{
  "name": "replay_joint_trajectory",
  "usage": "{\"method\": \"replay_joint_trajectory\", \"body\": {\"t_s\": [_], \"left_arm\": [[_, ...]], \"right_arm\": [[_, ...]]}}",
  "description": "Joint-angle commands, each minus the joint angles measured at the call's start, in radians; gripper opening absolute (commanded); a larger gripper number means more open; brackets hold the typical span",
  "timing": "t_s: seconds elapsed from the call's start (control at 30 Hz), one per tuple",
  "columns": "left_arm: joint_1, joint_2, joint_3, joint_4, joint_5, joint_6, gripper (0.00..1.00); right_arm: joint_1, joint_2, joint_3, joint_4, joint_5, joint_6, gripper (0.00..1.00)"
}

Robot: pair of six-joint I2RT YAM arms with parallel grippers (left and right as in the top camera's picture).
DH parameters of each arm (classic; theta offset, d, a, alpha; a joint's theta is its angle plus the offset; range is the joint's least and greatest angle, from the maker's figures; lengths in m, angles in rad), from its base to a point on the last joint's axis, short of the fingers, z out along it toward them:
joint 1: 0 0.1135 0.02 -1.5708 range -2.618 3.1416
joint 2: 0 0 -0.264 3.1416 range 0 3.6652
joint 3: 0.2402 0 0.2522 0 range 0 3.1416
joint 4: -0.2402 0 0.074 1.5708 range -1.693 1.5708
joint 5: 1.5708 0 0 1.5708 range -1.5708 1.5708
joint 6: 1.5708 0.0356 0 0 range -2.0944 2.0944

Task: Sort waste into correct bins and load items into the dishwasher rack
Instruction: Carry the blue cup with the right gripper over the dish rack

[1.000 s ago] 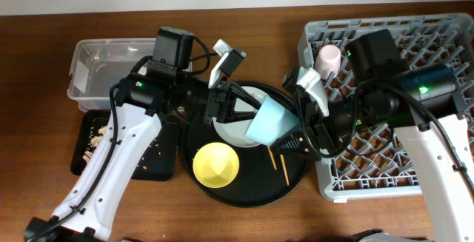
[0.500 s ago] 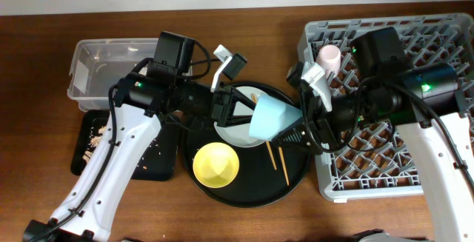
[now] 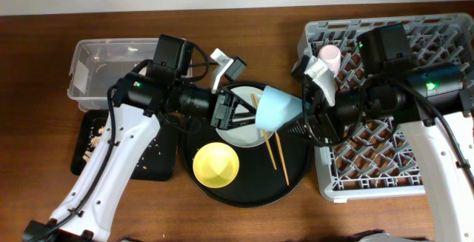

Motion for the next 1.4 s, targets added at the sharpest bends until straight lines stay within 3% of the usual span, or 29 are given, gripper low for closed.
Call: {"method": "replay_joint_trajectory", "body": {"t_s": [0.0, 0.07, 0.3, 0.43, 0.7, 0.9, 1.37], "left_arm": [[0.007, -0.016, -0.001, -0.005, -0.207, 0.008, 0.87], [0.007, -0.016, -0.001, -0.005, -0.242, 0.008, 0.99], [0.007, -0.016, -0.001, -0.005, -0.376, 0.008, 0.99], [0.007, -0.016, -0.001, -0.005, -0.478, 0.008, 0.99], [0.007, -0.016, -0.001, -0.005, -0.548, 0.009, 0.99], [0.007, -0.016, -0.001, -0.005, -0.548, 0.009, 0.99], [0.007, -0.016, -0.001, -0.005, -0.548, 0.009, 0.99]], "right_arm": [[-0.005, 0.0, 0.012, 0.027, 0.14, 0.098, 0.44], [-0.005, 0.0, 0.011, 0.053, 0.281, 0.196, 0.43], [-0.005, 0.002, 0.011, 0.087, 0.795, 0.502, 0.43], [-0.005, 0.019, 0.011, 0.081, 0.948, 0.581, 0.43], [-0.005, 0.134, 0.011, 0.082, 0.954, 0.579, 0.43], [-0.018, 0.266, 0.011, 0.089, 1.073, 0.58, 0.38], [-0.117, 0.37, 0.01, 0.146, 0.971, 0.586, 0.37]]}}
